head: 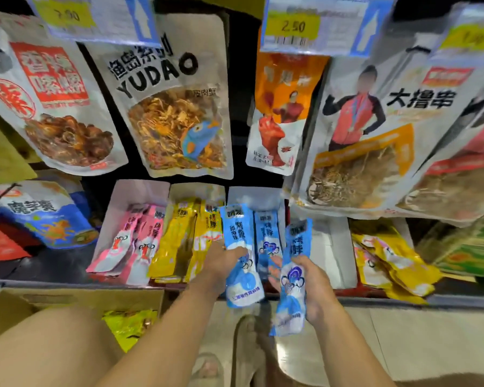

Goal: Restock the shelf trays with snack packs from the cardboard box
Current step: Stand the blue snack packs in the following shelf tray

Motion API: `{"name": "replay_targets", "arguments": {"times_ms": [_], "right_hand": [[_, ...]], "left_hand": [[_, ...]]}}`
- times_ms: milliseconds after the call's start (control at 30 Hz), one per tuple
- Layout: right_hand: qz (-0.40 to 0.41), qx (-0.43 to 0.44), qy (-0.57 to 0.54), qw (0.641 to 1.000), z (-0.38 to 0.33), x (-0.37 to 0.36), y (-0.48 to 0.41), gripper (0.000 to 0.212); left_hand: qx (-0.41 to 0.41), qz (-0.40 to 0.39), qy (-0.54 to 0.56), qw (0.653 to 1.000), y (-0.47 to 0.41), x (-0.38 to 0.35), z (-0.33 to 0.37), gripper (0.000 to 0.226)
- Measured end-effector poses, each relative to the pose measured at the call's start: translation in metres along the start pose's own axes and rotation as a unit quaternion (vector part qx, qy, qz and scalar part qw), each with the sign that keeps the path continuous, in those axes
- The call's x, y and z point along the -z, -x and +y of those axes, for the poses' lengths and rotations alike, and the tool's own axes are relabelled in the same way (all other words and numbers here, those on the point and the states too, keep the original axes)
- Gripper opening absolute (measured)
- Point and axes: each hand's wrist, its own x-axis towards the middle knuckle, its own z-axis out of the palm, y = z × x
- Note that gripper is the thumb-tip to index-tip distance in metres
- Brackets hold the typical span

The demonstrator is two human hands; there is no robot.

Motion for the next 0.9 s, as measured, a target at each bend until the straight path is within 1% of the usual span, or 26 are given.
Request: {"name": "replay_targets", "arguments": {"times_ms": [67, 100, 233, 300, 400, 533, 667, 767, 833, 900], "right_hand": [[-0.012, -0.007, -0.038, 0.999, -0.004, 0.006, -0.011, 0.038], [-0.015, -0.008, -0.05, 0.999, -0.006, 0.008, -0.016, 0.039], [-0.004, -0.01, -0.078, 0.997, -0.018, 0.021, -0.033, 0.044], [-0.008, -0.011, -0.079, 0.997, -0.022, 0.029, -0.039, 0.043], [-0.011, 0.005, -0.074, 0.997, -0.026, 0.039, -0.045, 0.035], [-0.004, -0.011, -0.068, 0.998, -0.028, 0.046, -0.049, 0.039], [-0.01, -0.021, -0.073, 0.997, -0.029, 0.046, -0.049, 0.038], [-0.018, -0.021, -0.082, 0.996, -0.03, 0.039, -0.047, 0.038], [-0.025, -0.028, -0.089, 0.995, -0.03, 0.032, -0.046, 0.038], [-0.035, -0.039, -0.078, 0.996, -0.029, 0.022, -0.046, 0.04]], "left_hand": [[0.002, -0.004, -0.023, 1.0, -0.021, -0.017, -0.003, 0.014], [0.003, -0.008, -0.029, 1.0, -0.029, -0.026, -0.003, 0.017], [-0.006, -0.016, -0.096, 0.995, -0.052, -0.061, -0.004, 0.044], [-0.008, -0.012, -0.11, 0.994, -0.065, -0.073, -0.01, 0.049], [0.007, -0.009, -0.121, 0.993, -0.077, -0.086, -0.021, 0.06], [-0.023, 0.007, -0.182, 0.983, -0.081, -0.096, -0.029, 0.06], [-0.065, 0.029, -0.272, 0.96, -0.084, -0.091, -0.03, 0.061], [-0.083, 0.031, -0.293, 0.952, -0.082, -0.084, -0.025, 0.065], [-0.1, 0.036, -0.305, 0.946, -0.077, -0.076, -0.02, 0.061], [-0.127, 0.056, -0.336, 0.931, -0.074, -0.063, -0.016, 0.053]]}}
